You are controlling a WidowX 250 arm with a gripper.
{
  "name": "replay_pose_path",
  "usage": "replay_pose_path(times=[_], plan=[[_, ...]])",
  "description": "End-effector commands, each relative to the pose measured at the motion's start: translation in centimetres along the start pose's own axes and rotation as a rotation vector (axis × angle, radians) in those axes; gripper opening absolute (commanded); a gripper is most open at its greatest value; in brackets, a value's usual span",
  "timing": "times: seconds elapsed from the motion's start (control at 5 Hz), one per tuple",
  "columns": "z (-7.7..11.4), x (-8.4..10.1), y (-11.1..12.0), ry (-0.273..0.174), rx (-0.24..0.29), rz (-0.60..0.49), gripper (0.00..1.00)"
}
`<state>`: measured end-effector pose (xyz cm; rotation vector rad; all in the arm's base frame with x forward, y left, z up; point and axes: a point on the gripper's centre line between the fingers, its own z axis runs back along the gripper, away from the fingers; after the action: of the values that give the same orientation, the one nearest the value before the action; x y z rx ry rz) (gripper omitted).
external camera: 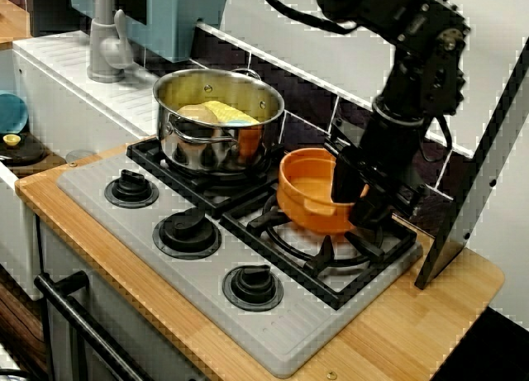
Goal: Lift pot from stove
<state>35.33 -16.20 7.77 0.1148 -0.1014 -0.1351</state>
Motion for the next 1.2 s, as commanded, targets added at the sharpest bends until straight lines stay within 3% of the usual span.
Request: replay_pose_path(times=[0.0, 1.0], plan=[[2.8, 0.4, 0.6, -0.074, -0.028, 0.01, 0.0], [9.3, 0.4, 2.4, -0.091, -0.116, 0.041, 0.0]])
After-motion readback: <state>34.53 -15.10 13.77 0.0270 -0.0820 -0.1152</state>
